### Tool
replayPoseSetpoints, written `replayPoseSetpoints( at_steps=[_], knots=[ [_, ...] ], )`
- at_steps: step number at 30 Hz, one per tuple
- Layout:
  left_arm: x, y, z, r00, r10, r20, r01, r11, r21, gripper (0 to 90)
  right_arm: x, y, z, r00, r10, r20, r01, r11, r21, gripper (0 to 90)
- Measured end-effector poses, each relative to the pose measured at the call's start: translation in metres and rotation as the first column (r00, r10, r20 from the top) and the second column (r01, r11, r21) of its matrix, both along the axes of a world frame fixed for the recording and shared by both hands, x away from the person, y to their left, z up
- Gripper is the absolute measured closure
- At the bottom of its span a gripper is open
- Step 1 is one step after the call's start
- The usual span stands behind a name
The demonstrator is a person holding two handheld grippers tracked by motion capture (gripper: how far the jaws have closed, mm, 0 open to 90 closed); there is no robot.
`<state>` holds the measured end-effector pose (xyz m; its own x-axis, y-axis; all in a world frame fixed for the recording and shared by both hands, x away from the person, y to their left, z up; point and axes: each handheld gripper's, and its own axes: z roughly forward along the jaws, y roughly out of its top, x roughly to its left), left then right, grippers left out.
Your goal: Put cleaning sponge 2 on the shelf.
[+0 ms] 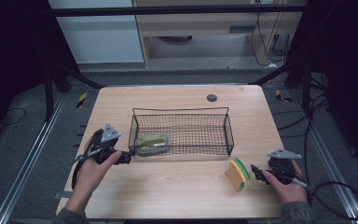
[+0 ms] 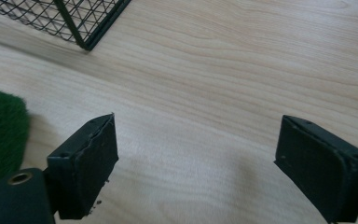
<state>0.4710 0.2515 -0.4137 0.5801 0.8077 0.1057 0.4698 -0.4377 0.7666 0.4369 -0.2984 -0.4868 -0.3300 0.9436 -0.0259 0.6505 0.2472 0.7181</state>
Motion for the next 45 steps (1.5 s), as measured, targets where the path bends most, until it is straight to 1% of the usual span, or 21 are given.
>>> replayPoseSetpoints(
  at_steps=[1, 3, 4, 6, 8, 10, 11, 12, 14, 16, 18, 20, 24, 28, 29, 30, 31, 33, 39, 42, 45],
  knots=[
    [-0.003, 0.004, -0.01, 0.9998, 0.014, -0.014, -0.014, 0.9999, -0.002, 5.4, -0.007, 0.0, 0.003, 0.9999, 0.008, -0.014, -0.008, 1.0, -0.01, 17.1],
    [-0.004, 0.009, -0.023, 0.9986, 0.027, -0.046, -0.027, 0.9996, 0.01, 5.5, -0.01, 0.0, 0.005, 0.9997, 0.017, -0.015, -0.017, 1.0, -0.015, 18.0],
    [-0.004, 0.012, -0.031, 0.9974, 0.036, -0.063, -0.035, 0.9992, 0.018, 5.6, -0.02, 0.002, 0.009, 0.9992, 0.035, -0.019, -0.035, 0.999, -0.016, 19.8],
    [-0.003, 0.014, -0.042, 0.9954, 0.05, -0.082, -0.049, 0.9986, 0.018, 5.7, -0.023, 0.002, 0.01, 0.9991, 0.038, -0.017, -0.038, 0.999, -0.018, 20.4],
    [-0.002, 0.016, -0.05, 0.993, 0.057, -0.104, -0.056, 0.9983, 0.015, 5.9, -0.031, 0.003, 0.015, 0.9985, 0.045, -0.032, -0.046, 0.999, -0.019, 21.1],
    [-0.001, 0.019, -0.054, 0.991, 0.066, -0.116, -0.064, 0.9977, 0.019, 6.0, -0.039, 0.002, 0.022, 0.9981, 0.036, -0.049, -0.037, 0.999, -0.016, 23.8],
    [-0.001, 0.019, -0.056, 0.9901, 0.072, -0.121, -0.07, 0.9973, 0.025, 6.0, -0.039, 0.002, 0.022, 0.9981, 0.036, -0.049, -0.037, 0.999, -0.016, 23.8],
    [0.0, 0.02, -0.06, 0.989, 0.079, -0.125, -0.074, 0.9964, 0.04, 6.0, -0.043, 0.0, 0.026, 0.9972, 0.035, -0.066, -0.035, 0.999, 0.003, 25.0],
    [0.0, 0.021, -0.066, 0.9868, 0.093, -0.133, -0.088, 0.9952, 0.042, 6.1, -0.045, -0.001, 0.028, 0.997, 0.036, -0.069, -0.035, 0.999, 0.003, 26.1],
    [0.002, 0.021, -0.071, 0.9843, 0.098, -0.147, -0.093, 0.9948, 0.042, 6.3, -0.049, 0.0, 0.031, 0.9956, 0.048, -0.081, -0.047, 0.999, 0.018, 28.5],
    [0.002, 0.02, -0.076, 0.9821, 0.087, -0.167, -0.08, 0.9955, 0.051, 6.2, -0.054, 0.002, 0.035, 0.9933, 0.07, -0.092, -0.068, 0.997, 0.029, 31.3],
    [0.002, 0.02, -0.078, 0.9818, 0.083, -0.171, -0.076, 0.9961, 0.045, 6.1, -0.056, 0.003, 0.038, 0.9926, 0.08, -0.091, -0.077, 0.997, 0.032, 31.9],
    [0.005, 0.025, -0.085, 0.9755, 0.091, -0.2, -0.09, 0.9958, 0.018, 5.9, -0.061, 0.011, 0.048, 0.9909, 0.103, -0.087, -0.1, 0.994, 0.036, 31.9],
    [0.005, 0.027, -0.087, 0.9793, 0.084, -0.184, -0.081, 0.9965, 0.024, 5.2, -0.064, 0.019, 0.058, 0.989, 0.123, -0.083, -0.119, 0.992, 0.045, 30.7],
    [0.005, 0.027, -0.089, 0.9814, 0.087, -0.171, -0.085, 0.9961, 0.023, 3.5, -0.066, 0.025, 0.064, 0.9872, 0.136, -0.083, -0.133, 0.99, 0.044, 28.7],
    [0.005, 0.027, -0.089, 0.9814, 0.087, -0.171, -0.085, 0.9961, 0.023, 2.5, -0.066, 0.025, 0.064, 0.9872, 0.136, -0.083, -0.133, 0.99, 0.044, 28.7],
    [0.005, 0.027, -0.09, 0.9826, 0.087, -0.164, -0.085, 0.9962, 0.019, 1.2, -0.067, 0.031, 0.07, 0.9858, 0.149, -0.077, -0.147, 0.989, 0.028, 27.0],
    [0.004, 0.028, -0.092, 0.9851, 0.088, -0.148, -0.088, 0.9961, 0.008, 0.0, -0.068, 0.035, 0.076, 0.9846, 0.155, -0.081, -0.154, 0.988, 0.019, 26.5],
    [0.004, 0.028, -0.093, 0.9864, 0.085, -0.141, -0.086, 0.9963, -0.003, 0.0, -0.068, 0.038, 0.088, 0.983, 0.165, -0.081, -0.164, 0.986, 0.02, 25.8],
    [0.004, 0.028, -0.093, 0.9865, 0.082, -0.142, -0.083, 0.9965, -0.004, 0.0, -0.068, 0.037, 0.099, 0.9844, 0.165, -0.063, -0.163, 0.986, 0.028, 25.8],
    [0.004, 0.028, -0.093, 0.9866, 0.083, -0.14, -0.085, 0.9964, -0.005, 0.0, -0.065, 0.039, 0.101, 0.9844, 0.164, -0.064, -0.162, 0.986, 0.029, 25.7]
  ],
)
